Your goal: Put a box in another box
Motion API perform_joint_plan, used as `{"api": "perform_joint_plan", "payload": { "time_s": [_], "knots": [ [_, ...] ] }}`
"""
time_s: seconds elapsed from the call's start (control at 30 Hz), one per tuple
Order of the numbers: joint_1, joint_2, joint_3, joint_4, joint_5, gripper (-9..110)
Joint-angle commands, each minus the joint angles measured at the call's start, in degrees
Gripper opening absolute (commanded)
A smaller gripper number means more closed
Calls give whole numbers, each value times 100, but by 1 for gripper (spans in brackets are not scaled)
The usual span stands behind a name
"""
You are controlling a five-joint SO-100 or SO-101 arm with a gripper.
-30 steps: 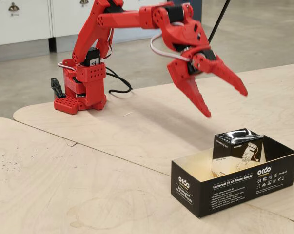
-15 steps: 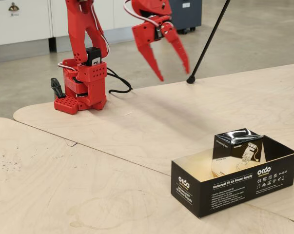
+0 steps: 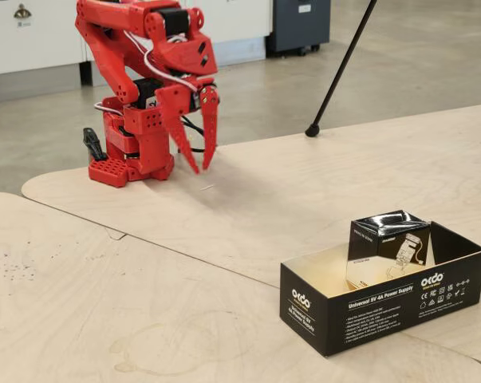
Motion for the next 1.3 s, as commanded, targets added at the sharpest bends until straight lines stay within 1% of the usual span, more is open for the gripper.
{"api": "perform_joint_plan", "payload": {
  "time_s": [0.0,0.13,0.27,0.6,0.7,1.27],
  "knots": [
    [246,1248,694,229,-396,-1],
    [448,2347,1266,624,-598,-1],
    [668,3059,1635,773,-756,-1],
    [624,3085,1811,738,-1028,-1],
    [624,3085,1811,861,-1389,-1],
    [624,3085,1811,861,-1389,0]
  ]
}}
